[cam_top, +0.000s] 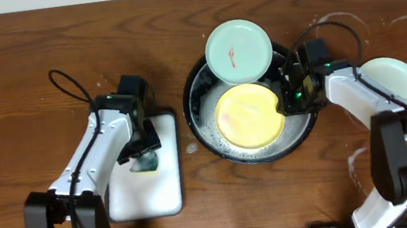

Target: Clean dirty plates on tray and stack at the side

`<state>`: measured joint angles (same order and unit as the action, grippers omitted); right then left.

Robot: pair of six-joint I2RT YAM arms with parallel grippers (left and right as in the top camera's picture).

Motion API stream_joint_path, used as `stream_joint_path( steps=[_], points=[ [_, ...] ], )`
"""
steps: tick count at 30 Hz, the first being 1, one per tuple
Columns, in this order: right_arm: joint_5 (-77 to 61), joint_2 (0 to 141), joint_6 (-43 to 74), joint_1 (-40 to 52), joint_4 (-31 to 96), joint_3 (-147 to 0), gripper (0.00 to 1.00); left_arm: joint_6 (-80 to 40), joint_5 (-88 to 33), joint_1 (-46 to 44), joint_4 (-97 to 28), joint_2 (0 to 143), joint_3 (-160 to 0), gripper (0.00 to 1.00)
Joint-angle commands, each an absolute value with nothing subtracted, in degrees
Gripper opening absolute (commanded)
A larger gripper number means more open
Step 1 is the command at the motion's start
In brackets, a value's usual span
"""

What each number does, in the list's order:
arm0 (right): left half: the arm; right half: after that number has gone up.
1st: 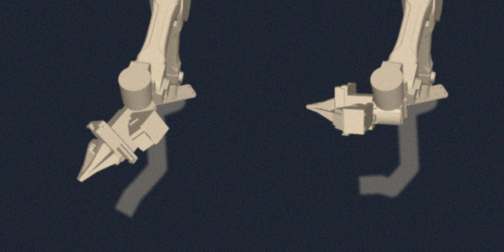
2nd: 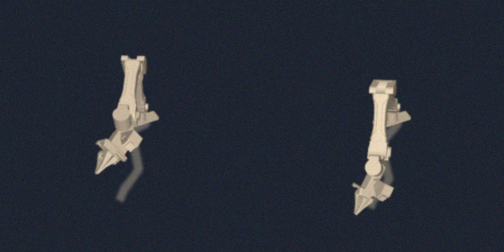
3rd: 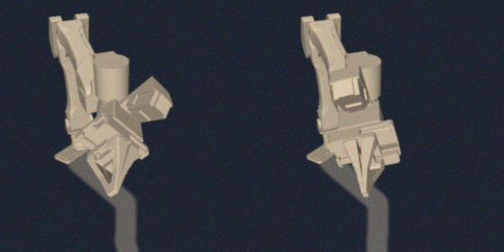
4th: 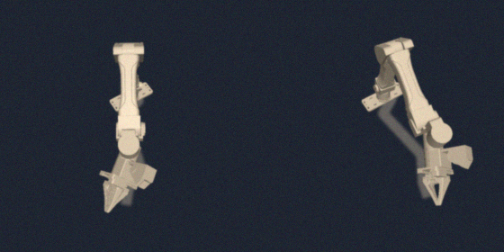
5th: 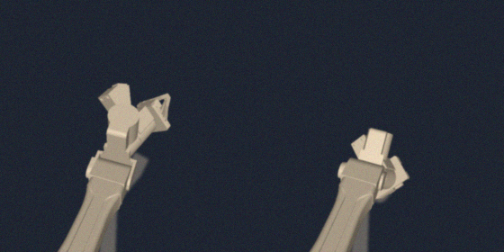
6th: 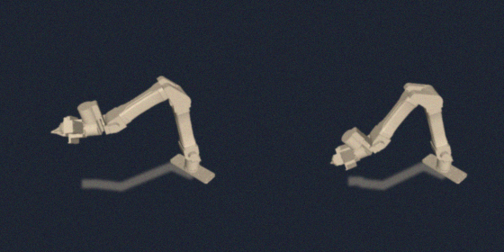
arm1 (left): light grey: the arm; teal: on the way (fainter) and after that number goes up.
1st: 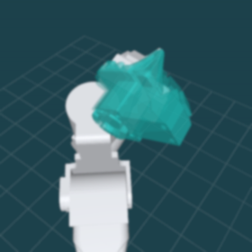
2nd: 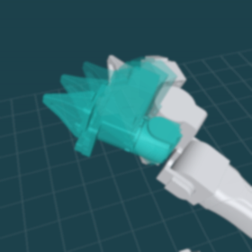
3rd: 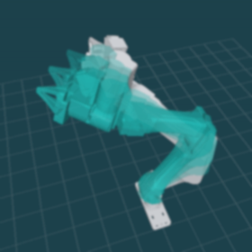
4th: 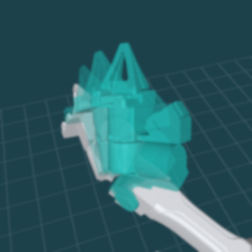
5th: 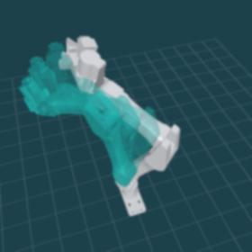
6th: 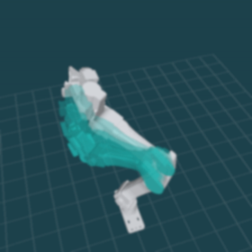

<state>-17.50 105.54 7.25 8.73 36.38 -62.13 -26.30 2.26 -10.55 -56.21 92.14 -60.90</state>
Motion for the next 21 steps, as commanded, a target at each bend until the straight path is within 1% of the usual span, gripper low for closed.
stream_joint_path(
  steps=[1, 2, 3, 4, 6, 7, 8, 9, 12, 16, 21],
  points=[
    [-19.9, 108.2, 6.0, 8.3, 34.9, -62.1, 0.25, -25.1, 1.9, -10.4, -58.7, 89.9, -66.1, 0.61],
    [-18.7, 108.8, 6.3, 8.3, 34.2, -62.1, 0.19, -25.1, 1.9, -10.3, -59.0, 89.3, -66.4, 0.61],
    [-17.3, 109.0, 6.9, 8.3, 33.8, -62.1, 0.07, -25.1, 1.9, -10.3, -59.1, 88.6, -66.4, 0.62],
    [-15.6, 109.0, 8.0, 8.3, 33.3, -62.1, 0.01, -25.1, 1.9, -10.3, -59.1, 87.9, -66.4, 0.64],
    [-14.8, 108.7, 8.5, 8.3, 32.5, -62.2, 0.01, -25.1, 1.9, -10.3, -59.1, 87.1, -66.4, 0.67],
    [-14.8, 108.2, 8.5, 8.2, 32.2, -62.2, 0.01, -25.1, 1.9, -10.3, -59.1, 86.9, -66.4, 0.71],
    [-14.8, 107.5, 8.5, 8.2, 32.0, -62.3, 0.01, -25.1, 1.9, -10.3, -59.1, 86.9, -66.4, 0.77],
    [-14.8, 106.6, 8.5, 8.2, 31.9, -62.3, 0.01, -25.1, 1.9, -10.3, -59.1, 86.9, -66.4, 0.79],
    [-12.5, 102.5, 8.3, 8.6, 32.0, -62.3, 0.01, -25.1, 1.9, -10.3, -59.1, 86.9, -66.3, 0.79],
    [-4.6, 94.3, 7.5, 10.3, 33.1, -62.3, 0.01, -25.1, 1.9, -10.3, -59.1, 86.9, -66.3, 0.80],
    [4.7, 85.8, 4.6, 15.2, 34.9, -62.3, 0.01, -25.1, 1.9, -10.3, -59.1, 86.9, -66.3, 0.80]
  ],
)
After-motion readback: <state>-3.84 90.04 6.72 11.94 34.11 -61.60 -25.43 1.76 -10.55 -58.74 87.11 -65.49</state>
